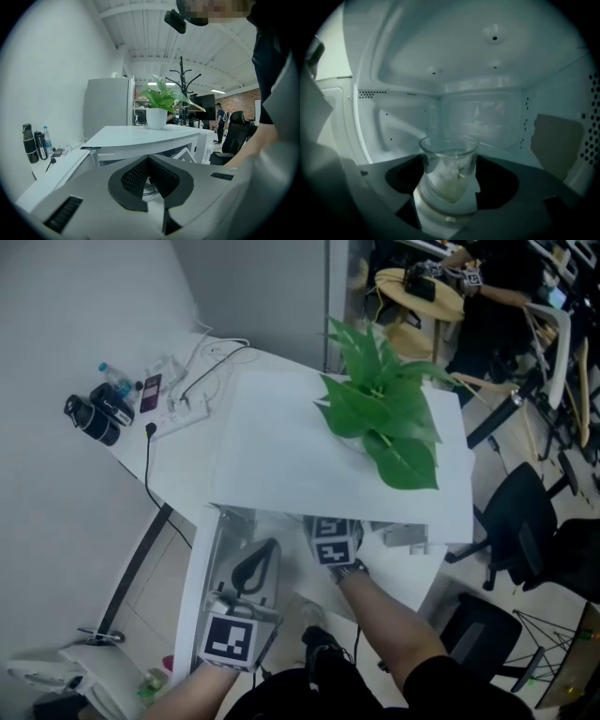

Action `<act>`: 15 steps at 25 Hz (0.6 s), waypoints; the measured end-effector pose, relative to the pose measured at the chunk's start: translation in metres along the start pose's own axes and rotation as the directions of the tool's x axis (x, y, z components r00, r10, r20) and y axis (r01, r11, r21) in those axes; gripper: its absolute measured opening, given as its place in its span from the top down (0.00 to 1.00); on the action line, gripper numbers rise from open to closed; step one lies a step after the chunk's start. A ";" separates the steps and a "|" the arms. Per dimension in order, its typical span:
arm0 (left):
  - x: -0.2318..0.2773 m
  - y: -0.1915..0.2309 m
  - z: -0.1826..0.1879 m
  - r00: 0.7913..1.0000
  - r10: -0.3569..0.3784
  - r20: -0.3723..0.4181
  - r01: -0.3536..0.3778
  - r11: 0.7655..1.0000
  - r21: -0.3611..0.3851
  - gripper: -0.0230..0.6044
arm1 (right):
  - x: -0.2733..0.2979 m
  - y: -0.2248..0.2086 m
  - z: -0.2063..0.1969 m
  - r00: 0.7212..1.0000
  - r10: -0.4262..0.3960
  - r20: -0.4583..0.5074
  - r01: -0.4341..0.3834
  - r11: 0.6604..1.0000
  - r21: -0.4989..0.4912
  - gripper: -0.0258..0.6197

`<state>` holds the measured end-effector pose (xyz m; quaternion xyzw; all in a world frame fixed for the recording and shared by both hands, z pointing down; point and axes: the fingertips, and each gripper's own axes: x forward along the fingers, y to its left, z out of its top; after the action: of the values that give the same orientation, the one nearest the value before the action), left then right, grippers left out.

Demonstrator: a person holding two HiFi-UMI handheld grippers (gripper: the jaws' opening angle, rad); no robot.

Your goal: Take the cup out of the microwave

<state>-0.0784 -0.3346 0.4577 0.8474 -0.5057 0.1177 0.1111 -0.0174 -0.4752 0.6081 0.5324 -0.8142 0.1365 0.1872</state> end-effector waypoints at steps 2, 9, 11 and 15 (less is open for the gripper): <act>-0.003 -0.003 0.000 1.000 -0.003 0.003 0.003 1.000 -0.002 0.97 | -0.007 0.002 -0.005 1.000 0.002 -0.003 -0.002 1.000 0.006 0.39; -0.021 -0.013 0.004 1.000 -0.010 0.025 0.010 1.000 -0.004 0.97 | -0.037 0.013 -0.001 0.999 0.021 0.024 -0.022 1.000 0.014 0.39; -0.028 -0.018 0.004 0.999 -0.013 0.033 0.013 1.000 -0.002 0.97 | -0.047 0.016 -0.002 0.999 0.022 0.027 -0.022 1.000 0.015 0.39; -0.047 -0.028 0.007 0.999 -0.017 0.049 0.017 1.000 0.003 0.97 | -0.070 0.022 -0.004 0.999 0.022 0.035 -0.023 1.000 0.016 0.39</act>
<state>-0.0742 -0.2848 0.4349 0.8545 -0.5008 0.0966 0.0984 -0.0111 -0.4074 0.5798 0.5271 -0.8221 0.1359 0.1670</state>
